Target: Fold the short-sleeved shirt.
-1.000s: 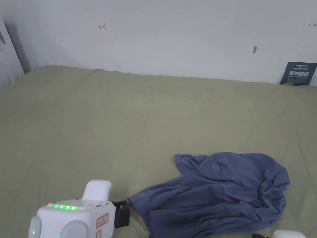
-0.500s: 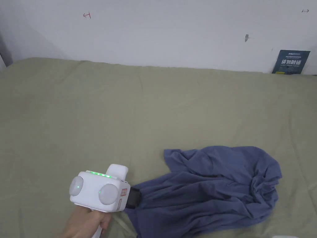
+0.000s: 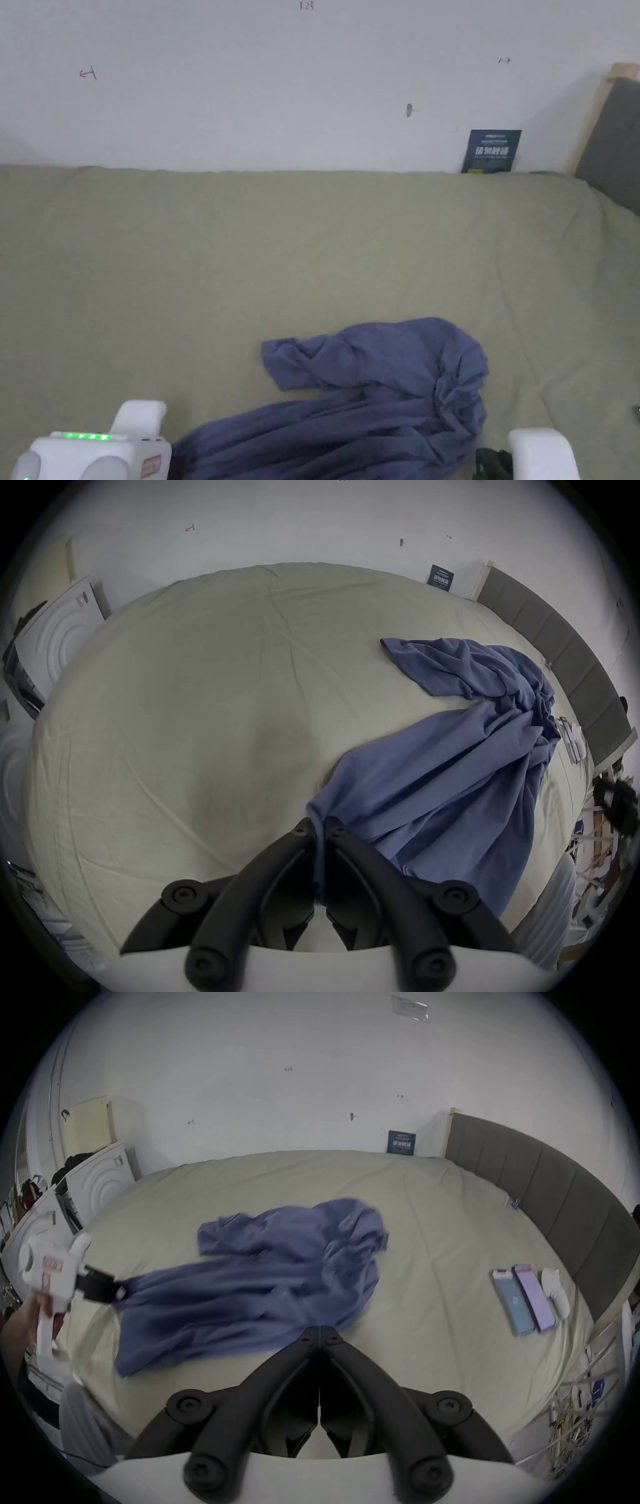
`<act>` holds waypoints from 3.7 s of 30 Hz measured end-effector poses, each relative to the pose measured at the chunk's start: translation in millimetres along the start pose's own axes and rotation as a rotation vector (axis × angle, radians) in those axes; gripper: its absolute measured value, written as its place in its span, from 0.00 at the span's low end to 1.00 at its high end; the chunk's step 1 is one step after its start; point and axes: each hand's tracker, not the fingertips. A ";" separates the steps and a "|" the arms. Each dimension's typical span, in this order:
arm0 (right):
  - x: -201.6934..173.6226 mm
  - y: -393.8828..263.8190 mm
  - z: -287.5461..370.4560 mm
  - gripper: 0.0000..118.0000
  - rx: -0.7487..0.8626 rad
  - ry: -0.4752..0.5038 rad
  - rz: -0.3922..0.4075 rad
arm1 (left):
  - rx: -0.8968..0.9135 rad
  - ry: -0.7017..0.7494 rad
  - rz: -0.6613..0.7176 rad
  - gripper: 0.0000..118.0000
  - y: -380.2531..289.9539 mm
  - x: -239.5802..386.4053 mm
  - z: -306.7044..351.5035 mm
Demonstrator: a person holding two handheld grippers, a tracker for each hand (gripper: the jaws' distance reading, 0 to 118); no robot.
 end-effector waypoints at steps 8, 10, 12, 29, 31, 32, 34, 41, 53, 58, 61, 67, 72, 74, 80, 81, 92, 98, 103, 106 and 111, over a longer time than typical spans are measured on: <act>53.8 129.8 -124.5 0.00 -0.040 0.005 0.074 | 0.001 -0.034 0.012 0.01 0.5 -6.1 0.1; 65.3 157.2 -161.9 0.03 -0.096 0.038 0.086 | 0.002 -0.045 0.024 0.01 -0.2 -8.3 -0.7; 72.7 179.7 -199.0 0.79 -0.187 0.040 0.076 | 0.000 -0.054 0.032 0.01 0.0 -10.6 -3.0; 70.6 149.9 -257.6 0.28 -0.422 0.129 0.079 | -0.017 -0.070 0.051 0.01 1.6 -11.5 -10.0; 68.2 150.9 -243.6 0.02 -0.367 0.075 0.110 | -0.020 -0.066 0.052 0.01 2.2 -10.4 -10.1; 69.6 152.1 -236.4 0.02 -0.382 0.096 0.103 | -0.022 -0.062 0.054 0.01 3.1 -8.7 -9.1; 71.6 159.9 -226.7 0.02 -0.362 0.096 0.120 | -0.027 -0.055 0.045 0.01 5.4 -6.6 -6.2; 98.1 196.1 -120.9 0.02 -0.192 0.121 0.061 | 0.089 -0.049 0.158 0.01 19.9 -18.2 43.7; 134.8 246.5 94.7 0.02 0.143 0.116 -0.054 | 0.420 0.116 0.166 0.01 77.7 -50.5 229.0; 132.3 266.4 136.0 0.02 0.222 0.134 -0.053 | 0.530 0.142 0.156 0.01 101.4 -50.5 296.4; 123.1 277.3 158.4 0.02 0.251 0.123 -0.036 | 0.593 0.173 0.150 0.01 117.9 -50.3 328.8; 112.3 306.6 176.1 0.02 0.298 0.105 -0.010 | 0.658 0.209 0.153 0.01 148.4 -50.3 372.0; 104.1 330.8 166.9 0.02 0.312 0.092 0.006 | 0.675 0.246 0.173 0.01 171.4 -53.9 375.1; 100.9 343.3 159.0 0.02 0.308 0.093 0.003 | 0.672 0.268 0.176 0.01 182.8 -56.0 371.4; 89.5 384.0 117.5 0.02 0.314 0.090 -0.004 | 0.675 0.300 0.209 0.01 222.7 -67.3 352.6; 85.2 386.3 115.2 0.02 0.318 0.089 -0.007 | 0.672 0.306 0.211 0.01 230.5 -68.3 348.6; 62.2 450.0 1.1 0.02 0.292 0.082 -0.002 | 0.678 0.402 0.207 0.01 319.2 -82.4 282.0; 56.3 468.3 -57.2 0.02 0.279 0.073 0.013 | 0.665 0.437 0.201 0.01 349.9 -86.4 236.1; 55.2 465.6 -97.0 0.02 0.258 0.066 0.014 | 0.663 0.440 0.198 0.01 360.0 -85.0 199.2; 58.5 450.3 -119.6 0.02 0.241 0.071 0.015 | 0.633 0.426 0.189 0.01 353.5 -83.6 173.2; 66.4 391.8 -144.1 0.02 0.169 0.075 0.009 | 0.536 0.352 0.173 0.01 307.3 -82.2 124.9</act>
